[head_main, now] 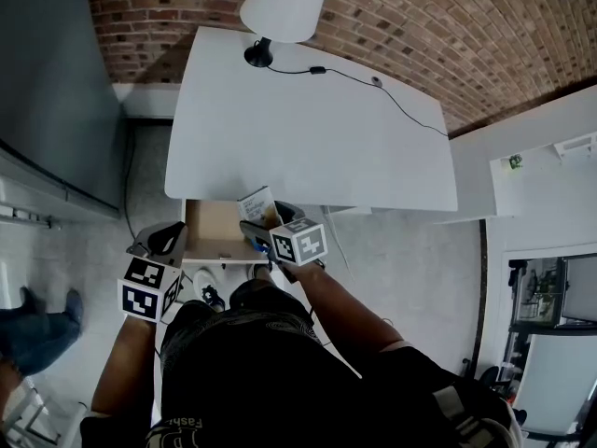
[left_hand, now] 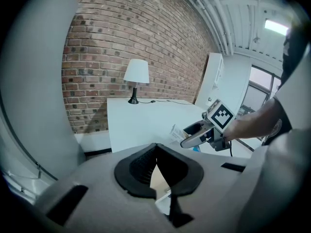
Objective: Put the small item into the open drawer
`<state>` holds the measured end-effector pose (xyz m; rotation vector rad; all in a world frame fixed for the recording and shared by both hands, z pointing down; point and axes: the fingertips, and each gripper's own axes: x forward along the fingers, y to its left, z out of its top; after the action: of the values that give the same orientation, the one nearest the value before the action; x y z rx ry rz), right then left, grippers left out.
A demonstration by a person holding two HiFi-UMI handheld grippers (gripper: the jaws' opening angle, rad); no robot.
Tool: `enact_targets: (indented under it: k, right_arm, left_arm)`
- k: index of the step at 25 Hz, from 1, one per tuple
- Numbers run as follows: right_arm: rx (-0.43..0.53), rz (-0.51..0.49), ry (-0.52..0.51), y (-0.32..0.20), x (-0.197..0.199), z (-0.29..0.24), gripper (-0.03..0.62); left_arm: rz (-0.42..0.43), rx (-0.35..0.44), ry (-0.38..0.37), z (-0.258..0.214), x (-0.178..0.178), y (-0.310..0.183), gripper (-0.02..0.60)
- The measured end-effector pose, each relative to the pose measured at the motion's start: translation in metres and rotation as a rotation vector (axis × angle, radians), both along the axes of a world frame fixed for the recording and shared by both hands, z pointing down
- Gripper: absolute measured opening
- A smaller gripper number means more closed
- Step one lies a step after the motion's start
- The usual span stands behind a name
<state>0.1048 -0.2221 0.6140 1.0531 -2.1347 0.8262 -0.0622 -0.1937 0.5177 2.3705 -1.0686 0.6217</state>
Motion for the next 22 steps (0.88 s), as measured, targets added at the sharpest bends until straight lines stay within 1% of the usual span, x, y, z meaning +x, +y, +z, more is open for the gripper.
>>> enact_targets:
  k: [9,11,14,16,18,20,22]
  right_arm:
    - [-0.117,0.005,0.004,0.05,-0.013,0.053,0.419]
    - [-0.148,0.035,-0.004,0.054,-0.012,0.069,0.419]
    - [-0.194,0.11,-0.028,0.053,-0.01,0.094,0.419]
    - [-0.211,0.16,-0.043,0.051,-0.008,0.108,0.419]
    - [-0.221,0.182,-0.043,0.049,-0.01,0.124,0.419]
    - [-0.219,0.147,0.005,0.047,-0.012,0.142,0.417]
    - [-0.195,0.056,0.096,0.044,-0.015,0.16,0.418]
  left_arm:
    - [0.021,-0.03,-0.003,0.025,0.002,0.014,0.017]
    - [0.023,-0.041,-0.005,0.03,0.002,0.017,0.017]
    - [0.015,-0.057,-0.008,0.038,0.0,0.019,0.017]
    - [0.009,-0.066,-0.008,0.042,0.0,0.02,0.017]
    - [0.003,-0.075,-0.009,0.047,-0.002,0.02,0.017]
    - [-0.004,-0.083,-0.013,0.053,-0.004,0.021,0.017]
    - [-0.008,-0.093,-0.02,0.058,-0.006,0.022,0.017]
